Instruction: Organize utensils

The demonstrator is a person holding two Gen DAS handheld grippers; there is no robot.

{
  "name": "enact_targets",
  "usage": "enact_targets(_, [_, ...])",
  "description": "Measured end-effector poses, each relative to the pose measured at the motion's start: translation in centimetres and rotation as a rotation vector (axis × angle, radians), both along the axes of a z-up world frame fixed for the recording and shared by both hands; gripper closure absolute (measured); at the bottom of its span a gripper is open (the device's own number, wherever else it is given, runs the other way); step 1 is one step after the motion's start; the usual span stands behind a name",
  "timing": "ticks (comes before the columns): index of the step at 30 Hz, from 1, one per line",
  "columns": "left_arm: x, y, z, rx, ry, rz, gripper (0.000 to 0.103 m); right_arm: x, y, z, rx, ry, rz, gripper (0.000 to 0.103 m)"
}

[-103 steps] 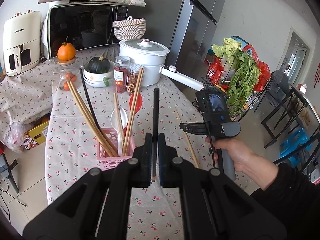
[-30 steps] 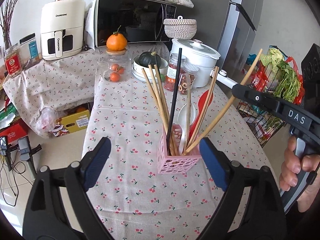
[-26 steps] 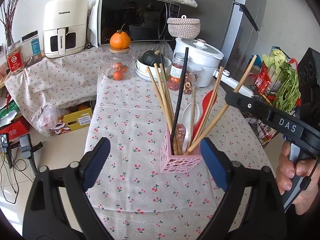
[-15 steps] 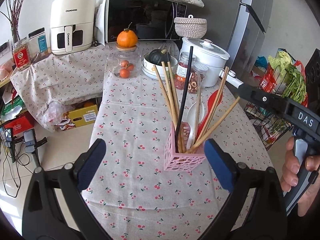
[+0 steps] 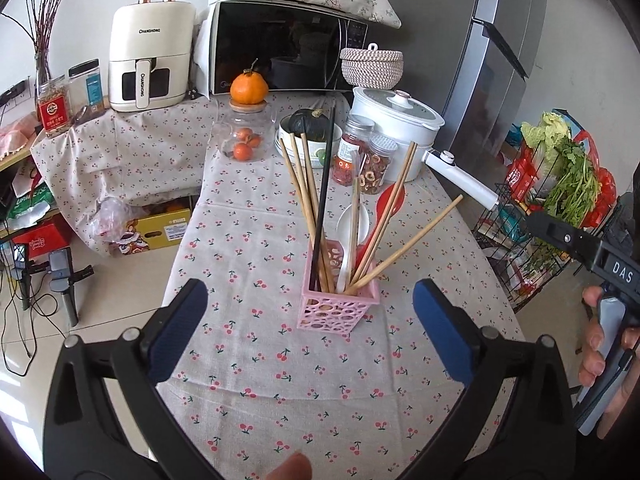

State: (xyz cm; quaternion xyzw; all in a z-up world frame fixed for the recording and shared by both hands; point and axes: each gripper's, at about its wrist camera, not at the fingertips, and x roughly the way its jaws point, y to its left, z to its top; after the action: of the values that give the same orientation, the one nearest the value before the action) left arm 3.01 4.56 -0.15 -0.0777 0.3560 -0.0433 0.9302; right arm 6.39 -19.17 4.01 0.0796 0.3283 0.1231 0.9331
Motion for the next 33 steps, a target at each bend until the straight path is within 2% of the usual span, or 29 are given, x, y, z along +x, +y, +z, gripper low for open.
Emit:
enact_targets(2, [-0.6, -0.8, 0.5, 0.017, -0.009, 0.018, 0.001, -0.9, -0.9, 0.1, -0.029, 0.001, -0.025, 0.009])
enact_targets(5, [-1.2, -2.3, 1.1, 0.083, -0.012, 0.020, 0.001, -2.5, -1.6, 0.3, -0.093, -0.009, -0.052, 0.002])
enact_targets(9, [-2.2, -4.0, 2.0, 0.150, -0.064, 0.035, 0.001, -4.2, -1.4, 0.5, -0.209, -0.020, -0.080, 0.000])
enact_targets(11, [-2.4, -4.5, 2.3, 0.154, -0.075, 0.041, 0.001, -4.9, -1.2, 0.7, -0.235, -0.039, -0.083, 0.000])
enact_targets(15, [-2.4, -5.2, 2.3, 0.120, -0.068, 0.040, 0.001, -5.5, -1.1, 1.1, -0.234, -0.064, -0.076, 0.000])
enact_targets(26, [-2.2, -6.1, 1.8, 0.134, -0.050, 0.046, 0.001, -5.1, -2.8, 1.2, -0.165, -0.042, -0.123, 0.000])
enact_targets(33, [-2.3, -6.1, 2.0, 0.142, -0.060, 0.051, 0.001, -5.3, -2.8, 1.3, -0.172, -0.050, -0.138, 0.000])
